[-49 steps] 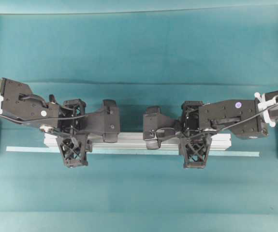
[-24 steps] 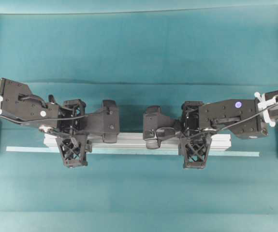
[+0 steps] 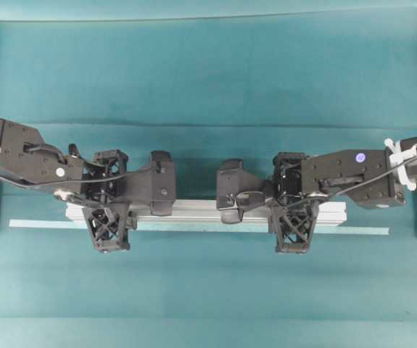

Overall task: Lift the metal rail with both hands.
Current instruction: 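Open both grippers to release the rail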

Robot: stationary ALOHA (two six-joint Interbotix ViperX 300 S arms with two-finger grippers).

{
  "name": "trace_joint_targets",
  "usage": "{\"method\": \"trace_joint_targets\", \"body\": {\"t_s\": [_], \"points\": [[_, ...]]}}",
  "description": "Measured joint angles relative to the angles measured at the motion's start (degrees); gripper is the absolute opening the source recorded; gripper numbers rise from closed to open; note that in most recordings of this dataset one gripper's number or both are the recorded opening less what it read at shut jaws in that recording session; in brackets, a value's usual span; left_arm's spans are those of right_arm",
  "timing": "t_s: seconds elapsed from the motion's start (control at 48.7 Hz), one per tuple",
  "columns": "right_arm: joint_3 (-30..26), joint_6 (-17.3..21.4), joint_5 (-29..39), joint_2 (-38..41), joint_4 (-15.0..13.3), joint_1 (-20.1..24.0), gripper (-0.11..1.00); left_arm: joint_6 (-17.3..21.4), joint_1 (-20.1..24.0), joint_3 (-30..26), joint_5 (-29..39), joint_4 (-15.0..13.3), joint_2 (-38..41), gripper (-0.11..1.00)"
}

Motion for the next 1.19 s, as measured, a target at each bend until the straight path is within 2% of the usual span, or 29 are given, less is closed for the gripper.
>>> {"method": "trace_joint_targets", "body": {"t_s": [0.164, 0.205, 0.267, 0.349, 0.411, 0.452, 0.534, 0.616, 0.822, 1.047, 1.191], "points": [[0.0, 0.0, 0.0, 0.0, 0.53, 0.0, 0.36, -0.09, 0.0, 0.35, -0.53, 0.0, -0.18, 0.36], [0.0, 0.0, 0.0, 0.0, 0.62, 0.0, 0.43, -0.09, 0.0, 0.53, -0.7, 0.0, -0.18, 0.37], [0.0, 0.0, 0.0, 0.0, 0.7, -0.09, 0.61, -0.18, 0.0, 0.7, -0.88, 0.0, -0.44, 0.4], [0.0, -0.09, -0.09, 0.09, 1.05, 0.09, 0.84, -0.44, 0.09, 0.79, -1.76, -0.09, -0.09, 0.65], [0.0, -0.09, -0.09, 0.18, 1.23, 0.53, 0.95, -0.35, -0.09, 0.97, -2.64, -0.09, 0.0, 0.82], [0.0, -0.09, -0.09, 0.18, 1.23, 0.53, 0.99, -0.26, -0.26, 0.97, -3.16, -0.09, 0.0, 0.91], [0.0, -0.09, -0.18, 0.09, 1.32, 0.53, 0.98, -0.26, -1.05, 1.32, -3.6, -0.09, 0.0, 0.99], [0.0, -0.09, -0.44, 0.09, 1.23, 0.53, 0.98, -0.26, -1.32, 1.76, -3.78, 0.0, 0.0, 0.96], [-0.09, 0.0, 0.18, -0.97, 1.32, 0.44, 0.98, 0.35, -1.23, 1.93, -2.64, -0.09, -1.14, 0.98], [-0.53, 0.35, 0.26, -9.05, 0.88, -2.29, 0.98, 3.08, -1.05, 1.93, 1.05, -0.09, -7.91, 0.98], [-0.7, 0.44, 0.09, -14.33, 0.44, -2.46, 0.98, 4.75, -0.62, 1.93, 1.67, -0.09, -13.97, 0.98]]}}
